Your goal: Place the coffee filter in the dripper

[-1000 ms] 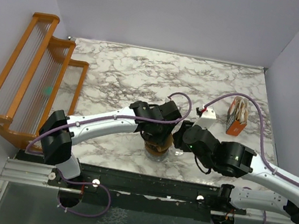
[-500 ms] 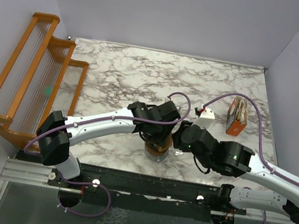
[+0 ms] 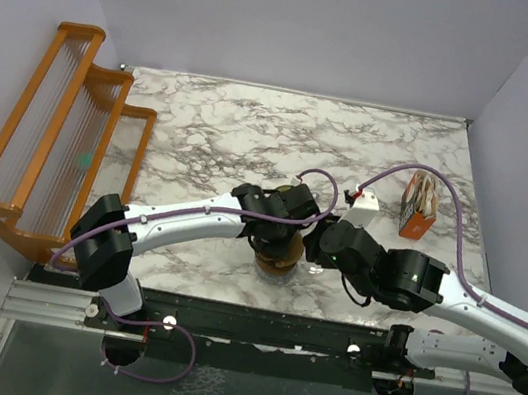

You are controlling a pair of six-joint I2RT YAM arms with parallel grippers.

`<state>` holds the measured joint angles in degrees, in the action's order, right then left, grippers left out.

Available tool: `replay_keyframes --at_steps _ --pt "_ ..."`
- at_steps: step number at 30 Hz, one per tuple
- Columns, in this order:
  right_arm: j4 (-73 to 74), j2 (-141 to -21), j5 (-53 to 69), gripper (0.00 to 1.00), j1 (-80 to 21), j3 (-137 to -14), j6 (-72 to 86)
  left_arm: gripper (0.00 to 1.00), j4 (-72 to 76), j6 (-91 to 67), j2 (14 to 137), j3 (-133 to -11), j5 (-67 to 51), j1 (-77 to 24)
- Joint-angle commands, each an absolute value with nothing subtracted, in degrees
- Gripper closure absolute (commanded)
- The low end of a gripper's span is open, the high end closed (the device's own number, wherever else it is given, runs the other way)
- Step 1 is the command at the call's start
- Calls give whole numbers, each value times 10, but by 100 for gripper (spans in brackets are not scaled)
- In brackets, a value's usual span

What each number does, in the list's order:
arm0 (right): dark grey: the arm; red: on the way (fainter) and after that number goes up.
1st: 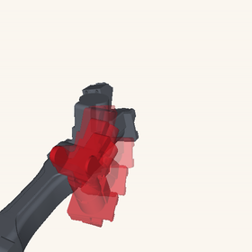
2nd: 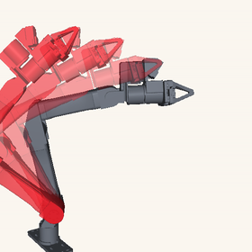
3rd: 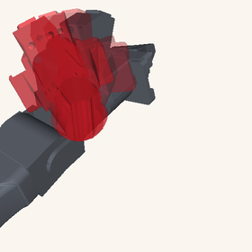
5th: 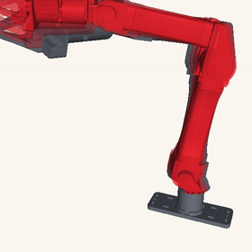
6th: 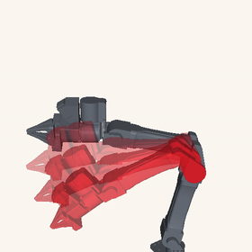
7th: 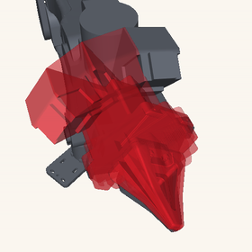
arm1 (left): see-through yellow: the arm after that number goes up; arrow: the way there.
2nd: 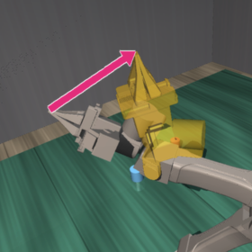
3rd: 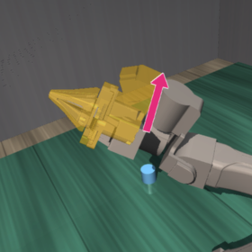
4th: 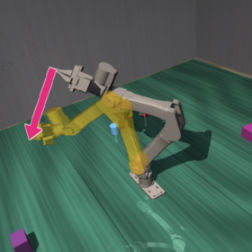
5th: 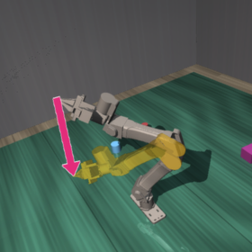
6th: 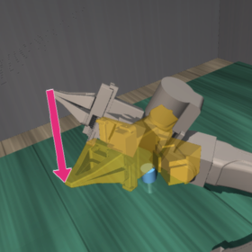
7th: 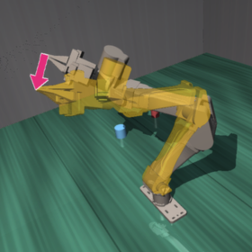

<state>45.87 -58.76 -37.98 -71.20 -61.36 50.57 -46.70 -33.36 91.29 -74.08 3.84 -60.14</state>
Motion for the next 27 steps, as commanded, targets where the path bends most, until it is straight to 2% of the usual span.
replay_keyframes --at_steps 1,7,27 --pt "449 -586 -376 52 -715 -603 515 81 -470 -335 928 -727 29 -607" --pt "445 -587 -374 52 -715 -600 516 100 -468 -333 930 -734 24 -608" --pt "451 -581 -379 52 -715 -602 515 100 -485 -321 920 -779 20 -611"
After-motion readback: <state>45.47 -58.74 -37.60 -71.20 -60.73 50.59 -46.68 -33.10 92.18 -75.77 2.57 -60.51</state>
